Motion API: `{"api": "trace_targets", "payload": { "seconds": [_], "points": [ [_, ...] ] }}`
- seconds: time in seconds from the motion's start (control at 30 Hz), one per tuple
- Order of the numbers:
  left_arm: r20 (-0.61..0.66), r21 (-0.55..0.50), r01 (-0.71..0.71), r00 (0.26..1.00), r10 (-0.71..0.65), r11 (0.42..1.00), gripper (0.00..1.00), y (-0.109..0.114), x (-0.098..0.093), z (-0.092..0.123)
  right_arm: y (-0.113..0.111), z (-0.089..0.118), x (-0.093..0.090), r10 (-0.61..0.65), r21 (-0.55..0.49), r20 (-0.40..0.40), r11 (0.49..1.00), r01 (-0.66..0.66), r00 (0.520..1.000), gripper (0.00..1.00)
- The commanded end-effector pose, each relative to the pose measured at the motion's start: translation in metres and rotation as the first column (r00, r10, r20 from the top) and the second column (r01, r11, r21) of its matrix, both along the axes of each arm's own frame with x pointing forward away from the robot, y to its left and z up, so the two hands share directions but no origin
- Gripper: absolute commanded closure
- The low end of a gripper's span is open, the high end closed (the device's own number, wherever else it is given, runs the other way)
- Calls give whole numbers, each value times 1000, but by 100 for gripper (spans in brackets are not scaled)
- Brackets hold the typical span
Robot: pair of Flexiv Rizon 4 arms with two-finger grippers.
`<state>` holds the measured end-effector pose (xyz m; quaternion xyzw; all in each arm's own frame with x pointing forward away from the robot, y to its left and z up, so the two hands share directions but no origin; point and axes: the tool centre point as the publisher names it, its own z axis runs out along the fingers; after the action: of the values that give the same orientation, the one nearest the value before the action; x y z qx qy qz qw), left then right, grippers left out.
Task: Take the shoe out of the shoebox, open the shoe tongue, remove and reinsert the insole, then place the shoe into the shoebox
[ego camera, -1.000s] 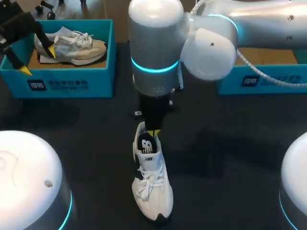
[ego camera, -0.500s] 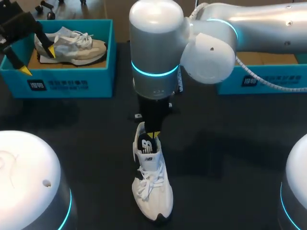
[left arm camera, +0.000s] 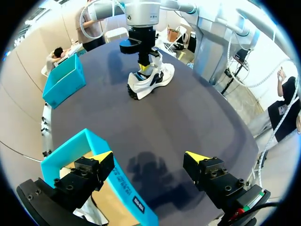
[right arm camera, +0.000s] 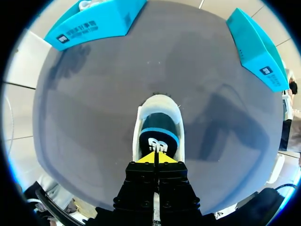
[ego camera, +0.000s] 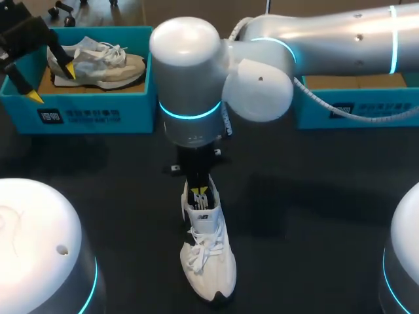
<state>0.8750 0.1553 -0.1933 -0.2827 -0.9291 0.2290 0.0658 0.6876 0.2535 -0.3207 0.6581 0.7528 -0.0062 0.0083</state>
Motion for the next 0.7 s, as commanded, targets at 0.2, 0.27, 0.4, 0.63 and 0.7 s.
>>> {"api": "trace_targets", "payload": {
  "seconds": [0.2,0.27,0.4,0.63,0.7],
  "points": [
    [1,3,1,1000,-1,1000,0,0,0,0,0,-16,7,-38,-58,-5,998,38,999,100],
    [1,3,1,1000,-1,1000,0,0,0,0,-1,-21,8,-45,-69,-4,997,45,999,100],
    [1,3,1,1000,-1,1000,0,0,0,0,-1,-31,11,-53,-81,1,995,53,999,100],
    [1,3,1,1000,-1,1000,0,0,0,0,1,-46,14,-56,-77,-4,996,56,998,100],
    [1,3,1,1000,-1,1000,0,0,0,0,1,-49,14,-55,-77,-9,996,55,998,100]
  ]
}}
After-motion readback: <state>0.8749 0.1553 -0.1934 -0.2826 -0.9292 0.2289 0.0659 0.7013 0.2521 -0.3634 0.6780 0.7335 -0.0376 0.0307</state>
